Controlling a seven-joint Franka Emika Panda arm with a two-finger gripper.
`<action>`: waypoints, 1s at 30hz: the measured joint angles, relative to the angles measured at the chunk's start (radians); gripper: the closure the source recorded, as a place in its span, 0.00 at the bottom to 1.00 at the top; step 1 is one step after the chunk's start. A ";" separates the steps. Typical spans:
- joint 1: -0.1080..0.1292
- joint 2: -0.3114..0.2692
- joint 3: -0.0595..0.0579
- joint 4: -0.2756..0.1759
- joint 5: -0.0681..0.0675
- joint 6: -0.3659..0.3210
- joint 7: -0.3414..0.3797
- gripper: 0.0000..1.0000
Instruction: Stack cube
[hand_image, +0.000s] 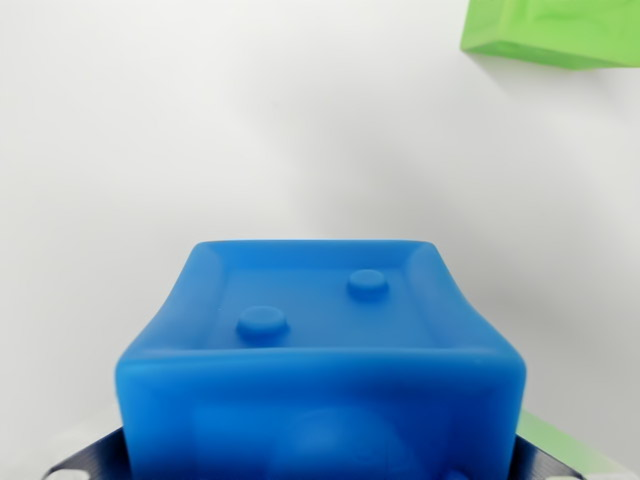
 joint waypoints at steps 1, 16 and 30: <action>0.000 0.001 0.000 0.003 0.000 -0.002 0.001 1.00; -0.001 0.050 -0.004 0.096 0.000 -0.046 0.025 1.00; -0.003 0.099 -0.007 0.189 0.000 -0.088 0.050 1.00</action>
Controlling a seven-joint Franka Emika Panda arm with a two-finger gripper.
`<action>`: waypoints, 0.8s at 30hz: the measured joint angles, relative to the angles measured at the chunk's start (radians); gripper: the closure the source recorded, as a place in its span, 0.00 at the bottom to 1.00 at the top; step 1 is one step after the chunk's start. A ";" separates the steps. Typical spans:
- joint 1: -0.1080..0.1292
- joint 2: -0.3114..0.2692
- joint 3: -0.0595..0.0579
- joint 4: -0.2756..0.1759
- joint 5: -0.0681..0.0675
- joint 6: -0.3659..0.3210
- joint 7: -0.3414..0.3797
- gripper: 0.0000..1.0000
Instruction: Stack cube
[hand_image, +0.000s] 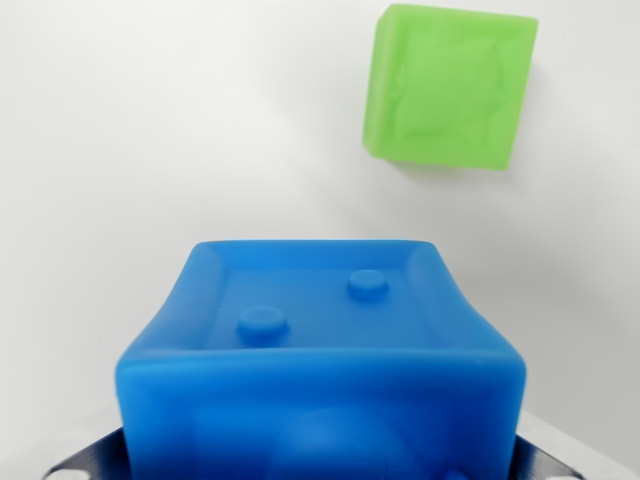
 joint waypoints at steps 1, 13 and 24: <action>0.000 0.004 0.000 0.007 0.000 -0.003 0.002 1.00; -0.002 0.048 -0.002 0.089 0.000 -0.042 0.023 1.00; -0.002 0.087 -0.005 0.163 0.000 -0.075 0.042 1.00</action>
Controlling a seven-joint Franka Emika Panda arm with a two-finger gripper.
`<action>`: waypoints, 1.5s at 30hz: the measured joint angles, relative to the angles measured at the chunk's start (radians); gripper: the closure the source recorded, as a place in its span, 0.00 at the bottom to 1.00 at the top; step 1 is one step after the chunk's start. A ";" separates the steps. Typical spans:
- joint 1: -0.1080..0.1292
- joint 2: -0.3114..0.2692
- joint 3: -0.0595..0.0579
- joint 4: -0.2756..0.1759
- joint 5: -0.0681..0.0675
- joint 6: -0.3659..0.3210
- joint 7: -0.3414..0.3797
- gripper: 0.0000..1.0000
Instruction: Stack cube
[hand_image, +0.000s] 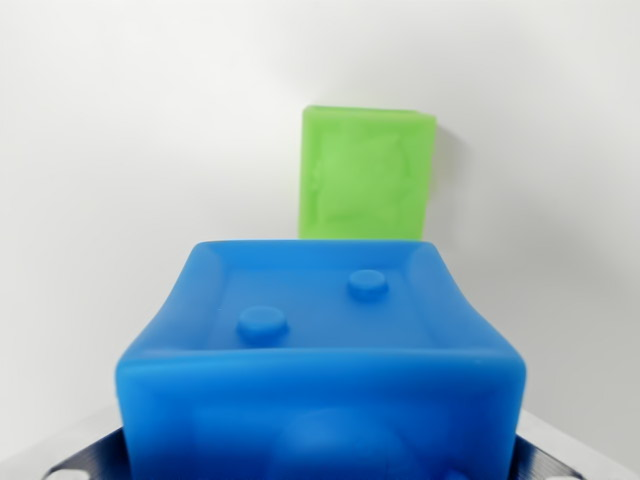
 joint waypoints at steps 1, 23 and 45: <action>0.000 0.004 0.000 0.007 0.000 -0.004 0.002 1.00; 0.000 0.098 -0.004 0.114 0.002 -0.023 0.027 1.00; 0.000 0.223 -0.004 0.111 0.003 0.102 0.027 1.00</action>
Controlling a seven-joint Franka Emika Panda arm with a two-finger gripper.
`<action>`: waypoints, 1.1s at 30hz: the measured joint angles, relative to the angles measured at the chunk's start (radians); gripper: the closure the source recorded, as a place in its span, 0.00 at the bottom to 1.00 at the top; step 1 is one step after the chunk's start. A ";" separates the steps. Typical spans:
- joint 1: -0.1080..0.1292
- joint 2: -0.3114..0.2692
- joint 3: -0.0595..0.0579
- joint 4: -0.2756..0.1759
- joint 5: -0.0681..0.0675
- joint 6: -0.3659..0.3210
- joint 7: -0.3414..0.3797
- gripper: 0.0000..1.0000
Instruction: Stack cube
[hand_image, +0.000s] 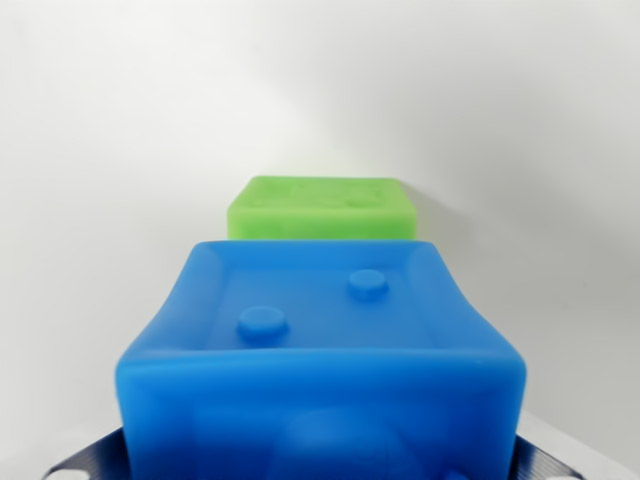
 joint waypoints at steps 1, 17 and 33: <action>0.000 0.002 0.000 0.000 0.000 0.002 0.000 1.00; 0.000 0.052 0.000 0.006 0.001 0.047 0.000 1.00; 0.000 0.056 0.000 0.007 0.001 0.053 0.000 0.00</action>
